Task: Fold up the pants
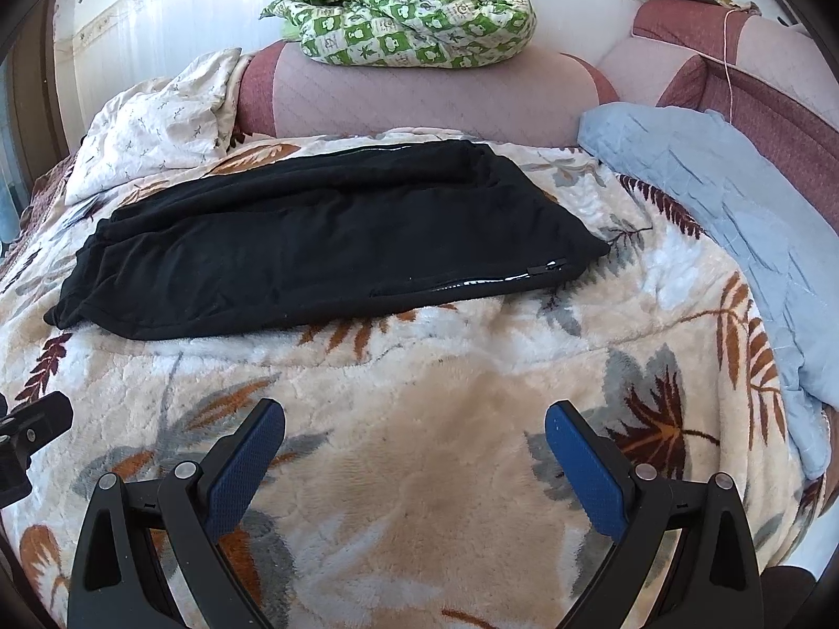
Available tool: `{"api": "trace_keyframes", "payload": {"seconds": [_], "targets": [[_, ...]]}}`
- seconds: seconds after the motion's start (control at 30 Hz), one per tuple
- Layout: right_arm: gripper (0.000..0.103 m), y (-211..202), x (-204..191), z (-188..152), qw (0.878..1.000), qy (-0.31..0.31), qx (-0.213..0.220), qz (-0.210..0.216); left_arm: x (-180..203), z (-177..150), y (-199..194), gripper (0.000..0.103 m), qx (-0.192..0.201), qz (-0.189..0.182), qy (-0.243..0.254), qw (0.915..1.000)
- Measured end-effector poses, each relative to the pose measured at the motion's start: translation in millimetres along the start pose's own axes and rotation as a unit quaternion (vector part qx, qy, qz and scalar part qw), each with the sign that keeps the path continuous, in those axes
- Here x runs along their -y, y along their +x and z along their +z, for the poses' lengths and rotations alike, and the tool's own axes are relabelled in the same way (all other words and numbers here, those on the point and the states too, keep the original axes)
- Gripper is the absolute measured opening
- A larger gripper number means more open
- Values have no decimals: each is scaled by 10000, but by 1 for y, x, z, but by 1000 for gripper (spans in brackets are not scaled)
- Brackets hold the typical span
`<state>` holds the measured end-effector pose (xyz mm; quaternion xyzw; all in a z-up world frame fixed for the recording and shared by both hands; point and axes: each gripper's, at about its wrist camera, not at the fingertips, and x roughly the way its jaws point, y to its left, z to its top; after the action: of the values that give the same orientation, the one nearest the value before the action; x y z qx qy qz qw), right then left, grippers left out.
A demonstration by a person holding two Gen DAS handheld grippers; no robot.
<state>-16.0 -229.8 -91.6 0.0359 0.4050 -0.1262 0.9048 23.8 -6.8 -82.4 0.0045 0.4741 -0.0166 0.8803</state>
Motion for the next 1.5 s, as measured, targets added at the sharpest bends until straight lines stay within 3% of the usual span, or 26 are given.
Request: {"api": "trace_keyframes", "payload": {"seconds": [0.53,0.77,1.0,1.1,1.27,1.5], "targets": [[102,9,3,-3,9999,79,-131,17,-6,-13,33,103,-516,33,-61,9986],[102,8,9,-2,9998,194,-107,-8,-5,-18,34,103,-494,60,-6,9988],[101,7,30,10,9990,428,-85,28,-5,-22,33,103,-645,-31,333,9974],[101,11,44,22,9983,536,-98,187,-11,-18,24,101,-705,-287,161,9970],[101,20,76,49,9950,923,-107,353,-27,5,4,99,-284,-677,-134,9972],[101,62,141,89,9830,1793,-187,355,-83,53,39,99,-413,-1087,-995,9882]]}}
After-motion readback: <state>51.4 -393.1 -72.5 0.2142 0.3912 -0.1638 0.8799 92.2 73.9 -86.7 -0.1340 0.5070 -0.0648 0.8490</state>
